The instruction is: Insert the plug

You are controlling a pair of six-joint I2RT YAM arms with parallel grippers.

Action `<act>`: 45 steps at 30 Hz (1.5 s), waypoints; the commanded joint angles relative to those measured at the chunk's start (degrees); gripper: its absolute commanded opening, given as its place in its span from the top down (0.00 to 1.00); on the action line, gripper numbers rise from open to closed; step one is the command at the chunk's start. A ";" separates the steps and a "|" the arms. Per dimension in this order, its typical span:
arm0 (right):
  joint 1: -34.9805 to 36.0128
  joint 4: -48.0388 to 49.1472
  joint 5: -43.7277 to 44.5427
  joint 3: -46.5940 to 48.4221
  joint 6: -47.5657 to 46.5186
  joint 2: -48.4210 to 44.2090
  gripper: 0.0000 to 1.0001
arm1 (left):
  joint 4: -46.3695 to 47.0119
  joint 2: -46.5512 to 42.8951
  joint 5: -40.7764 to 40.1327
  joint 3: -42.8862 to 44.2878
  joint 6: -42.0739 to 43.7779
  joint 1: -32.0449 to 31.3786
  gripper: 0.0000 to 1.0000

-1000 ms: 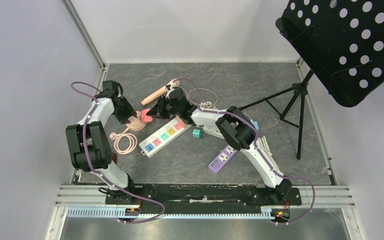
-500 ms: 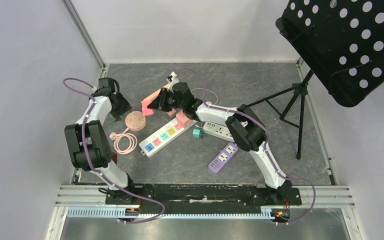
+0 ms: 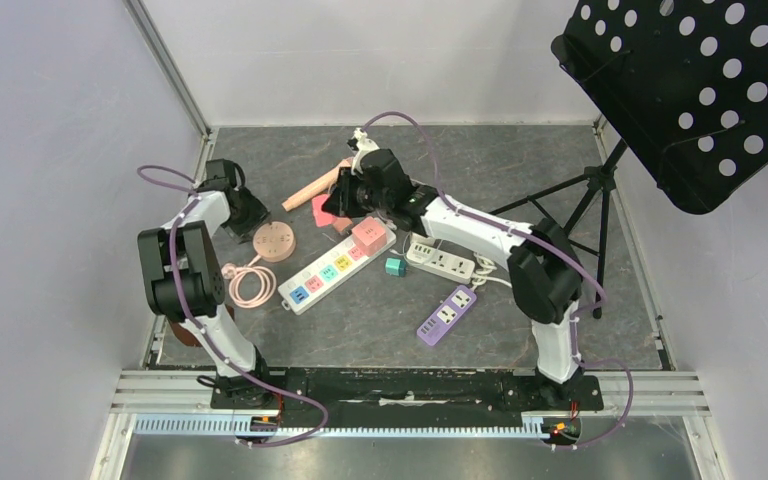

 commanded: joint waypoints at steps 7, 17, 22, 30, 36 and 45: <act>-0.08 -11.44 7.76 -5.29 -9.22 -10.72 0.97 | 0.40 -8.88 2.39 -16.92 -11.39 -8.10 0.37; -0.01 -19.54 9.17 -4.57 -12.50 -12.80 0.97 | -3.93 -17.91 2.35 -24.01 -20.86 -23.78 0.37; -0.05 -23.99 9.17 -5.06 -13.12 -13.29 0.98 | -2.41 -21.24 4.85 -29.60 -26.76 -26.34 0.37; 0.30 -25.93 2.38 -7.27 -7.73 -14.81 1.00 | -4.72 -25.64 -5.75 -17.28 -18.25 -25.84 0.35; 0.32 -25.88 -6.82 -6.99 -11.38 -16.46 1.00 | -3.43 -30.41 3.31 -8.85 -2.25 -24.56 0.30; -4.70 -29.10 -27.56 -5.37 -22.91 -19.58 1.00 | 24.31 -41.65 47.47 -21.08 -10.33 -12.91 0.28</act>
